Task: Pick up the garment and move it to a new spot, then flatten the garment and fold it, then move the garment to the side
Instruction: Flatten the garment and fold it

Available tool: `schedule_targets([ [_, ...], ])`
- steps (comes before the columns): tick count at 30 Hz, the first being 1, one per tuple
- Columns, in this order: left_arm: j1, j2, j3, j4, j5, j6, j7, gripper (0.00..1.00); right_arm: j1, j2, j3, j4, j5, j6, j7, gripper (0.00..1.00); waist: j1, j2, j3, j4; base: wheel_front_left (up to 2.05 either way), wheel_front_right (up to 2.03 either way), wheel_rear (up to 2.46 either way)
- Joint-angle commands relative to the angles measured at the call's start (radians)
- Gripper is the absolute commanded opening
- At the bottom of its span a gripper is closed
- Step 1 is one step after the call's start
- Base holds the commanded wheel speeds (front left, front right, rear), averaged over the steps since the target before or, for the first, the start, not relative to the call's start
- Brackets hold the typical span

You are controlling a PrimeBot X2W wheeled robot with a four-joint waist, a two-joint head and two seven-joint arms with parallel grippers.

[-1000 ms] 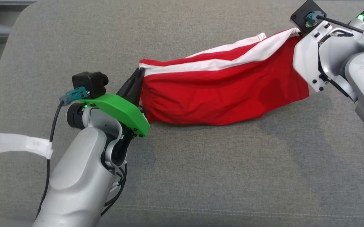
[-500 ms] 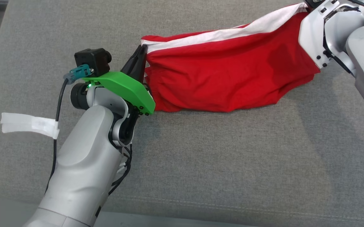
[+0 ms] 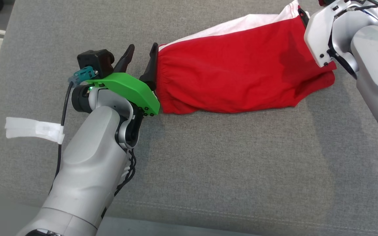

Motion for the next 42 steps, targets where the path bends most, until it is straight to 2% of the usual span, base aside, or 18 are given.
schedule_targets([
  [1, -0.017, 0.005, 0.000, 0.012, 0.003, 0.001, -0.020, 1.00, -0.001, 0.012, -0.025, 0.022, 0.016, -0.002, -0.015, 1.00, -0.0001, 0.0000, -0.023, -0.009, 0.00, 0.00, 0.00],
  [7, 0.048, 0.044, 0.009, -0.007, 0.042, 0.013, -0.095, 1.00, 0.069, 0.057, -0.130, 0.088, 0.023, -0.002, -0.062, 1.00, -0.0001, 0.0000, -0.099, -0.036, 0.00, 0.00, 0.00],
  [12, 0.155, 0.088, 0.050, -0.100, 0.100, 0.085, -0.119, 1.00, 0.164, 0.091, -0.260, 0.158, -0.011, -0.002, -0.164, 1.00, -0.0001, 0.0000, -0.176, -0.051, 0.00, 0.00, 0.00],
  [15, 0.257, 0.114, 0.103, -0.229, 0.152, 0.132, -0.119, 1.00, 0.214, 0.128, -0.391, 0.207, -0.015, -0.002, -0.245, 1.00, -0.0001, 0.0000, -0.210, -0.056, 0.00, 0.00, 0.00],
  [18, 0.370, 0.125, 0.139, -0.355, 0.202, 0.159, -0.118, 1.00, 0.268, 0.164, -0.502, 0.270, -0.025, -0.002, -0.311, 1.00, -0.0001, 0.0000, -0.240, -0.057, 0.00, 0.00, 0.00],
  [22, 0.473, 0.140, 0.143, -0.463, 0.253, 0.168, -0.118, 1.00, 0.301, 0.184, -0.577, 0.334, -0.049, -0.002, -0.344, 1.00, -0.0001, 0.0000, -0.262, -0.047, 0.00, 0.00, 0.00],
  [30, 0.648, 0.172, 0.076, -0.619, 0.336, 0.160, -0.119, 1.00, 0.333, 0.198, -0.723, 0.422, -0.107, -0.002, -0.401, 1.00, -0.0001, 0.0000, -0.269, -0.008, 0.00, 0.00, 0.00],
  [42, 0.680, 0.170, -0.009, -0.711, 0.403, 0.167, -0.109, 1.00, 0.307, 0.170, -0.914, 0.451, -0.234, -0.002, -0.333, 1.00, -0.0001, 0.0000, -0.186, 0.080, 0.00, 0.00, 0.00],
])
